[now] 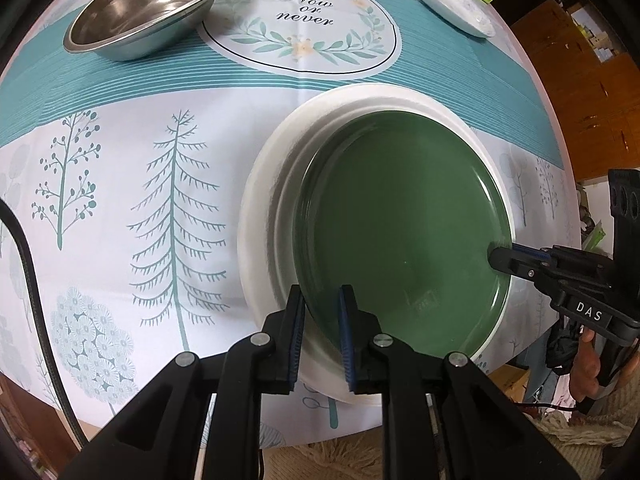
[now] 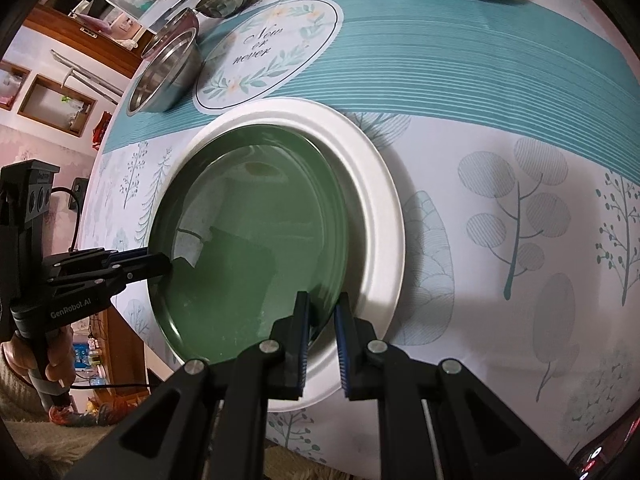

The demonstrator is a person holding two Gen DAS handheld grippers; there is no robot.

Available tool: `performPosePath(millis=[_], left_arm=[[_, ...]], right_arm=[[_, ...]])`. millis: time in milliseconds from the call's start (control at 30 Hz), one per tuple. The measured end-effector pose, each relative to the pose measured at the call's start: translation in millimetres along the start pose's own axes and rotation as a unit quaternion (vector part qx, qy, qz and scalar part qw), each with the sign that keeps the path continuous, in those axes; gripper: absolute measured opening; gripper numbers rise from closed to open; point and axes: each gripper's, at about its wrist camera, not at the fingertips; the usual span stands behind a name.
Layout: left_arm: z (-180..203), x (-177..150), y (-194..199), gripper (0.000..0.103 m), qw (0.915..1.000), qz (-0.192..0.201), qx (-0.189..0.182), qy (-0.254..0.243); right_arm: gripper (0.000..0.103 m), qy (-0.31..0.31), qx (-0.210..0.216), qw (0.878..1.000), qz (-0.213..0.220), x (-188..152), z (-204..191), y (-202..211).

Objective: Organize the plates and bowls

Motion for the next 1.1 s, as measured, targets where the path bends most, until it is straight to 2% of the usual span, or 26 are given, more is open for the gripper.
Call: performPosePath(millis=[200, 367, 467, 500, 533, 667, 967, 1100], left_arm=[[-5.0, 2.3, -0.2, 0.017, 1.0000, -0.004, -0.002, 0.001], [-5.7, 2.8, 1.8, 0.026, 1.0000, -0.005, -0.004, 0.004], [-3.7, 3.6, 7.4, 0.039, 1.0000, 0.003, -0.002, 0.003], [-3.6, 4.2, 10.0, 0.048, 1.0000, 0.006, 0.002, 0.003], [-3.9, 5.0, 13.1, 0.052, 0.9999, 0.012, 0.007, 0.004], [-5.5, 8.3, 23.6, 0.052, 0.9997, 0.022, 0.006, 0.006], [6.3, 18.4, 58.2, 0.054, 0.9982, 0.059, 0.001, -0.004], [23.6, 28.8, 73.0, 0.063, 0.9964, 0.083, 0.003, -0.019]], right_arm=[[0.014, 0.000, -0.007, 1.000, -0.008, 2.3, -1.8, 0.3], [0.014, 0.003, -0.014, 1.000, -0.011, 3.8, -3.6, 1.8], [0.016, 0.004, -0.019, 1.000, -0.009, 4.1, -3.4, 4.3], [0.018, 0.005, -0.019, 1.000, -0.006, 4.3, -3.4, 5.7], [0.019, 0.005, -0.019, 1.000, -0.004, 4.3, -3.9, 7.2], [0.027, 0.016, -0.034, 0.999, 0.014, 5.8, -5.7, 17.7], [0.027, 0.018, -0.029, 0.999, 0.037, 9.6, -4.1, 41.8], [0.027, 0.013, -0.025, 0.999, 0.046, 11.9, -2.1, 50.6]])
Point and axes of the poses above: each gripper's, at about its wrist camera, not at the fingertips, and y roughly against the way its jaws point, z to its right, x to its top, and after that the axes turned 2 degrees about z, right-handed
